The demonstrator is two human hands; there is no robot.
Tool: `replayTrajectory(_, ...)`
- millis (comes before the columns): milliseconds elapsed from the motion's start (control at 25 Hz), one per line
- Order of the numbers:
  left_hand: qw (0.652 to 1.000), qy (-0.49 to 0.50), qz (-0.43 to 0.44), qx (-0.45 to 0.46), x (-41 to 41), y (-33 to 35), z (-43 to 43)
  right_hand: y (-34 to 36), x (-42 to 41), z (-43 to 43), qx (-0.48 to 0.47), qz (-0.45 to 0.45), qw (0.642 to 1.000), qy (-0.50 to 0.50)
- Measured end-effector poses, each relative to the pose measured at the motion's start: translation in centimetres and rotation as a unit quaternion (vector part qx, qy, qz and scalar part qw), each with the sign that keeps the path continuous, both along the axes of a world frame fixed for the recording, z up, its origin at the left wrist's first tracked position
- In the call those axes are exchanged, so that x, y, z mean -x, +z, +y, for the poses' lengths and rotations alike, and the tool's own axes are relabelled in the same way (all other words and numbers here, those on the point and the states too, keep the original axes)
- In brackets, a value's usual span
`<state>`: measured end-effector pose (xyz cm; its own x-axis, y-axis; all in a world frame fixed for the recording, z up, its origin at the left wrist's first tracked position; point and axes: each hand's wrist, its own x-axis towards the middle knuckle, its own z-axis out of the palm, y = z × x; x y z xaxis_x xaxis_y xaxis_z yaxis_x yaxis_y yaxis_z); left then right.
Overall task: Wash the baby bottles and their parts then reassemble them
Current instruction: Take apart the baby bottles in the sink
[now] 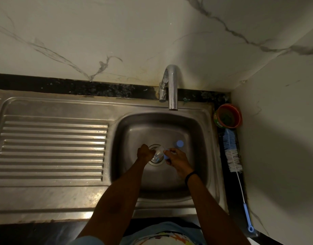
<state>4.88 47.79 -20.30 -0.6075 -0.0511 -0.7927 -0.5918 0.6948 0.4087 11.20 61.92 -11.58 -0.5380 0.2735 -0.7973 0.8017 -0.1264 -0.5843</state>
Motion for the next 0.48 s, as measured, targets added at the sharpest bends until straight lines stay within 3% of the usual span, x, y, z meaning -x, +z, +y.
replayTrajectory(160, 1.000, 0.000, 0.021, -0.008, -0.3, 2.3, -0.5, -0.1, -0.1, -0.2, -0.006, 0.013, 1.000, 0.003)
replayTrajectory(280, 0.993, 0.091, 0.033, -0.063, -0.6, 5.0, -0.6, 0.0, -0.4, -0.5, -0.011, 0.046, 0.999, 0.019)
replayTrajectory(400, 0.940, 0.237, -0.011, -0.246, -1.5, 8.6, -1.1, 0.5, -0.2, -1.1, -0.041, 0.094, 0.992, 0.071)
replayTrajectory(480, 0.914, 0.227, -0.005, -0.337, -2.6, 11.0, -2.0, 1.4, 0.1, -1.7, -0.054, 0.129, 0.986, 0.095)
